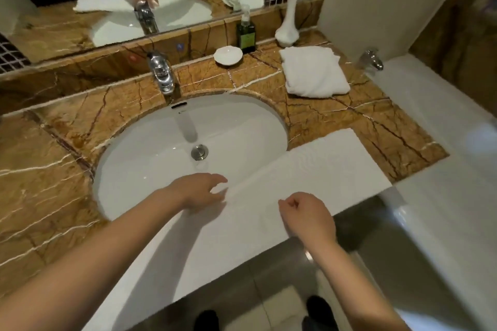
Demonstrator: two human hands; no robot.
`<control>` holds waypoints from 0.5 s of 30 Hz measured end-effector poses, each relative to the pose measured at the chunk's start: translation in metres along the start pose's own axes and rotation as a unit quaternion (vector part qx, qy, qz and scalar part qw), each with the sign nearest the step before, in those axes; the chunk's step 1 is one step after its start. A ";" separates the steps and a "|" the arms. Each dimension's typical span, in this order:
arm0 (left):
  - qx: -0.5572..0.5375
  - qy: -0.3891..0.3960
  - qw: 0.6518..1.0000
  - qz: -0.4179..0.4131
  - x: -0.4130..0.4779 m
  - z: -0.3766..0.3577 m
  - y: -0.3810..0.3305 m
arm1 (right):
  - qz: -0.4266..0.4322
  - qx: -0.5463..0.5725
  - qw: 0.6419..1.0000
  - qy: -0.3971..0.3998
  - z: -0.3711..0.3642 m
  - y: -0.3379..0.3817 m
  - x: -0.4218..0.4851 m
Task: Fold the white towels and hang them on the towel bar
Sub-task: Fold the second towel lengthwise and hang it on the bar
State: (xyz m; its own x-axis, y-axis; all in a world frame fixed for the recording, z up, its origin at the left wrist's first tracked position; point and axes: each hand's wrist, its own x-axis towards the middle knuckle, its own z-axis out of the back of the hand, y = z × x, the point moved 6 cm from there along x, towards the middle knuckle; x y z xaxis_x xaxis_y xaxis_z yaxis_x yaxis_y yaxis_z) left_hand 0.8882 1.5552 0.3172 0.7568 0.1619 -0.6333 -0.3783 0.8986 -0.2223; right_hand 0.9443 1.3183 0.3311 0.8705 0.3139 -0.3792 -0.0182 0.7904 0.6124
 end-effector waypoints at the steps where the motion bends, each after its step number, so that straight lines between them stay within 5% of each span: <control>1: -0.003 0.008 1.000 -0.014 0.005 0.004 -0.002 | -0.035 0.007 0.999 -0.018 0.001 -0.006 -0.004; 7: -0.132 0.038 0.989 -0.061 0.025 0.009 -0.012 | -0.254 0.033 0.967 0.020 -0.030 -0.048 -0.038; 15: -0.260 0.142 0.953 -0.071 0.039 -0.012 -0.013 | -0.328 0.256 0.908 0.054 -0.087 -0.042 -0.053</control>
State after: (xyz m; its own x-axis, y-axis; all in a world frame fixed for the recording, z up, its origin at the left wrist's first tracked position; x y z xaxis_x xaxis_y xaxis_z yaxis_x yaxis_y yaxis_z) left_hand 0.9164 1.5447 0.2861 0.6732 -0.1287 -0.7281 -0.5518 0.5682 -0.6106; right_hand 0.8558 1.3146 0.2650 0.5578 -0.0631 -0.8276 0.7413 0.4862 0.4626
